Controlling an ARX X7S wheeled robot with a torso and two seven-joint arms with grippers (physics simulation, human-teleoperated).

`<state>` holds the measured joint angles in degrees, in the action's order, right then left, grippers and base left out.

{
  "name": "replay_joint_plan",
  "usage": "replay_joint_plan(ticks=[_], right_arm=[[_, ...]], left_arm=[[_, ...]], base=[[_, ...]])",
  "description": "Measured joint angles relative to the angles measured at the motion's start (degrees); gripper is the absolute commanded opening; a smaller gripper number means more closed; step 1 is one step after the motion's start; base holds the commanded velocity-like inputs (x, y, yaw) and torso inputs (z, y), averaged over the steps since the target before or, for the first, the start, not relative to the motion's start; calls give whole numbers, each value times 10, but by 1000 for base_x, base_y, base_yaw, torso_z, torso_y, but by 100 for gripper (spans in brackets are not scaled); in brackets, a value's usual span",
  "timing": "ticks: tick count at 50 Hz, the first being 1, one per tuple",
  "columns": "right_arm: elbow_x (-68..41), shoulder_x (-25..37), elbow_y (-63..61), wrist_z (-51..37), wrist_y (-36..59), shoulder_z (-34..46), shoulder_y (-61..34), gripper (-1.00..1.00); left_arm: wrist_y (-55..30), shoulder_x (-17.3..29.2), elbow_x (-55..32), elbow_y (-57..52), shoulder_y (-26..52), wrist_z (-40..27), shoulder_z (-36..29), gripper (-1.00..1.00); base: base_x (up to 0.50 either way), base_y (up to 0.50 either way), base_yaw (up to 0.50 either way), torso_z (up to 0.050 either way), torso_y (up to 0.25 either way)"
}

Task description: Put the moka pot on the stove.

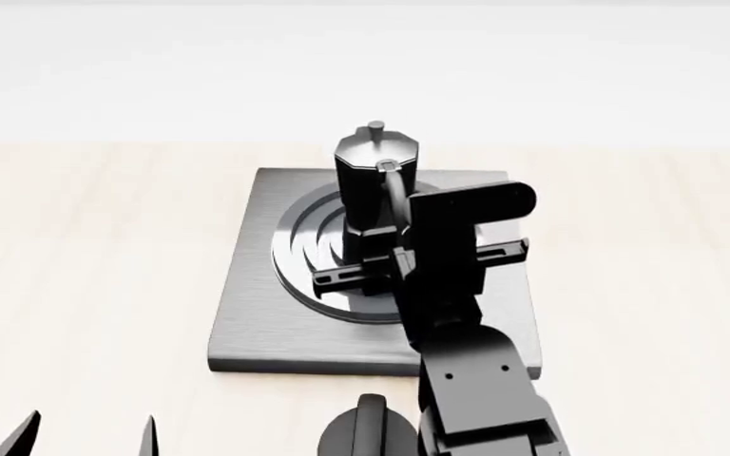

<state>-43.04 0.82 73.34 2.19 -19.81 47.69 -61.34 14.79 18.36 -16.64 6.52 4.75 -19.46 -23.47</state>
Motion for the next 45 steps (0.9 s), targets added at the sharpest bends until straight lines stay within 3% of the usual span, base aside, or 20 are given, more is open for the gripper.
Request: replay_joint_plan(ticks=[11,12,45], right_arm=[[58,-1,-8,9,2,-67,13,-100],[62,-1,-8,10,2,-72,14,100],[132,1,11,35,-4,-135,57,100]], left_arm=[[1,1,1,-1,-1,-1,-3,100],[1,1,1,-1,-1,-1,-3,100],[1,3,2,-2,2,-6,-9,100]], base=[[0,0,0,0,0],[11,0,0,0,0],[0,0,0,0,0]])
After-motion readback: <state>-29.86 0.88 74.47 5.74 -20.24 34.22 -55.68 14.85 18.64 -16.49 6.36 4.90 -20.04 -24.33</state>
